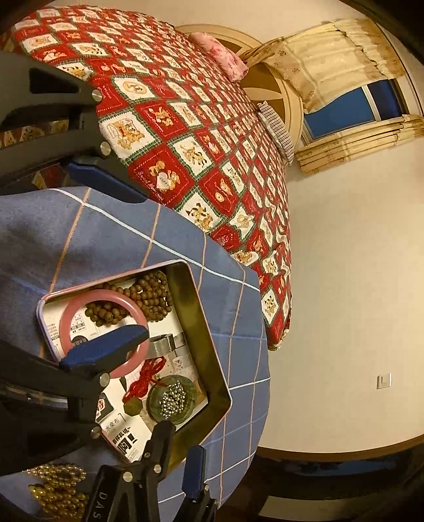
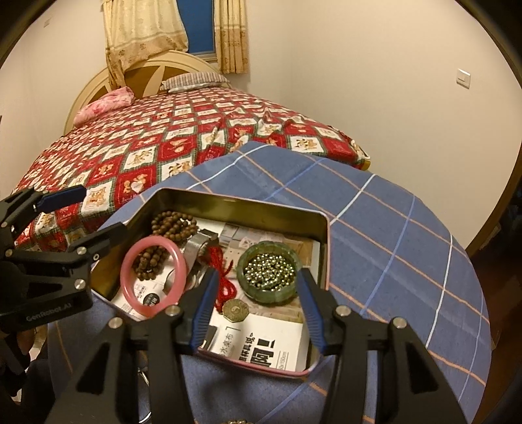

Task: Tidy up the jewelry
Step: 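Withdraw both tools from the tin box toward the remaining jewelry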

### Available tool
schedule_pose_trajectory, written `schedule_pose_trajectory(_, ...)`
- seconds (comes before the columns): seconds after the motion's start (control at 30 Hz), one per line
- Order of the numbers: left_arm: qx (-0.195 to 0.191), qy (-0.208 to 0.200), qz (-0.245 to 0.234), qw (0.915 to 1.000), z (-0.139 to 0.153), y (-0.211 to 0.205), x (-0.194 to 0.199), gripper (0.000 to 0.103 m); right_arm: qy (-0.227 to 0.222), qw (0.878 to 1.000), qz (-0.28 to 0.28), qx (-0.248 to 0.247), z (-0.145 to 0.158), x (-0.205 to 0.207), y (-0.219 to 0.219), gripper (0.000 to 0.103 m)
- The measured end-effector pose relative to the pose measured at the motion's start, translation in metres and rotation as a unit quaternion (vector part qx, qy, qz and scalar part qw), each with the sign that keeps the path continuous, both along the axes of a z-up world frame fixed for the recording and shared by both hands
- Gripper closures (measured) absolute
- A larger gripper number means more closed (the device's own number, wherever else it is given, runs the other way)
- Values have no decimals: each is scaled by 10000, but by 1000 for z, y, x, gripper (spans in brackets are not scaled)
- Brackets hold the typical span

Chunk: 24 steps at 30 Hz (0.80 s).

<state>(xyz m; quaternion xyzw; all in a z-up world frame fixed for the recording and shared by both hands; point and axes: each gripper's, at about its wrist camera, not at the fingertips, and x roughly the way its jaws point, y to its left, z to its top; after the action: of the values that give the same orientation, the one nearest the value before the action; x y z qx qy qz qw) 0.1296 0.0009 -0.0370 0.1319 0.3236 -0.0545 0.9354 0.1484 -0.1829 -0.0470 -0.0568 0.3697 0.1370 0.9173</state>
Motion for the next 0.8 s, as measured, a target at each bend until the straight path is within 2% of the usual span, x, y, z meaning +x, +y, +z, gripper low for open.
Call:
schedule_pose_trajectory(0.3, 152, -84, -5, 9998, 4, 1, -26, 26, 4, 10000, -37, -4, 1, -5, -2, 50)
schedule_pose_trajectory(0.5, 324, -37, -117, 9994, -6, -1, -58, 26, -2, 9999, -139, -33, 0, -30, -16, 46)
schedule_pose_trajectory(0.8, 27, 222, -168, 9996, -22, -2, -94, 26, 176, 9987, -486, -51, -15, -79, -56, 45)
